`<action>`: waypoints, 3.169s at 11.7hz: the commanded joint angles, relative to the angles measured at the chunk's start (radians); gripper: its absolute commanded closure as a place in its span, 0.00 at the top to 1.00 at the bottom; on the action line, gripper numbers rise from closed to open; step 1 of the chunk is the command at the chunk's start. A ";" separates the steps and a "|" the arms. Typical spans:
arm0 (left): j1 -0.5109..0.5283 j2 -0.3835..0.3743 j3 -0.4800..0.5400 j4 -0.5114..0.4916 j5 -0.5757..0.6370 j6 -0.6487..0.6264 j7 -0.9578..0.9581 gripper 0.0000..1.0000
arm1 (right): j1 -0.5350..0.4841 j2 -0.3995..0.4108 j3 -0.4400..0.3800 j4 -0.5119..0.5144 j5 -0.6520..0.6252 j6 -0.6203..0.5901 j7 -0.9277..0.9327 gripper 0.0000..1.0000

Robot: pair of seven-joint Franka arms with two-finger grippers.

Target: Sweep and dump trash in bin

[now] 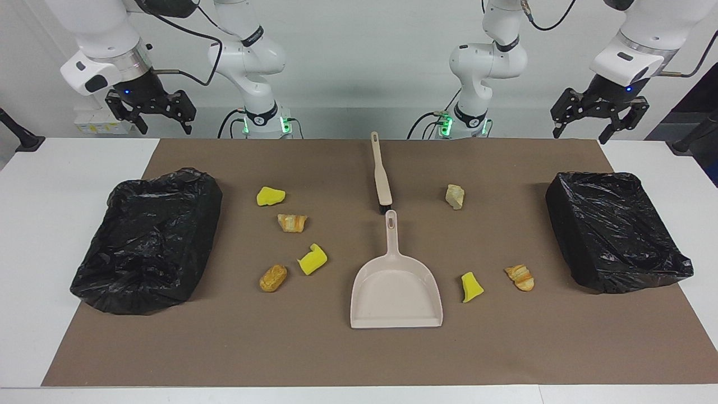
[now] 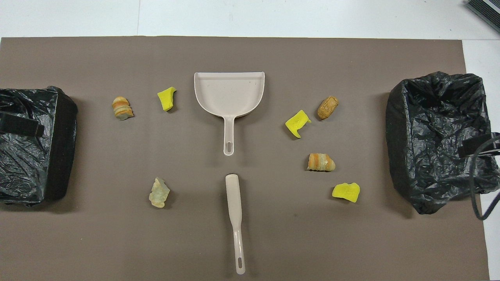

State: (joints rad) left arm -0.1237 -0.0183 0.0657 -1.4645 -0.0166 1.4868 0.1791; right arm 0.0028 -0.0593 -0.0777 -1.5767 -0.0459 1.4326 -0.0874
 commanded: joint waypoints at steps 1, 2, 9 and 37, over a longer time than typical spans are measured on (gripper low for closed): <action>-0.007 -0.020 0.002 -0.016 0.010 -0.010 0.010 1.00 | -0.004 -0.019 0.006 -0.017 0.001 -0.001 0.012 1.00; -0.007 -0.019 0.002 -0.011 0.010 -0.003 0.005 1.00 | -0.004 -0.019 0.006 -0.017 0.001 -0.001 0.012 1.00; -0.028 -0.025 -0.010 -0.025 0.009 0.000 -0.004 1.00 | -0.004 -0.019 0.006 -0.017 0.001 -0.001 0.012 1.00; -0.944 -0.104 -0.020 -0.982 -0.043 0.831 -0.957 0.64 | 0.453 0.771 0.217 0.435 -0.012 0.514 0.560 1.00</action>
State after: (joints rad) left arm -1.0476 -0.1028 0.0283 -2.4239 -0.0593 2.3012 -0.7711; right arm 0.4347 0.6492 0.1443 -1.2229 -0.0303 1.9386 0.4434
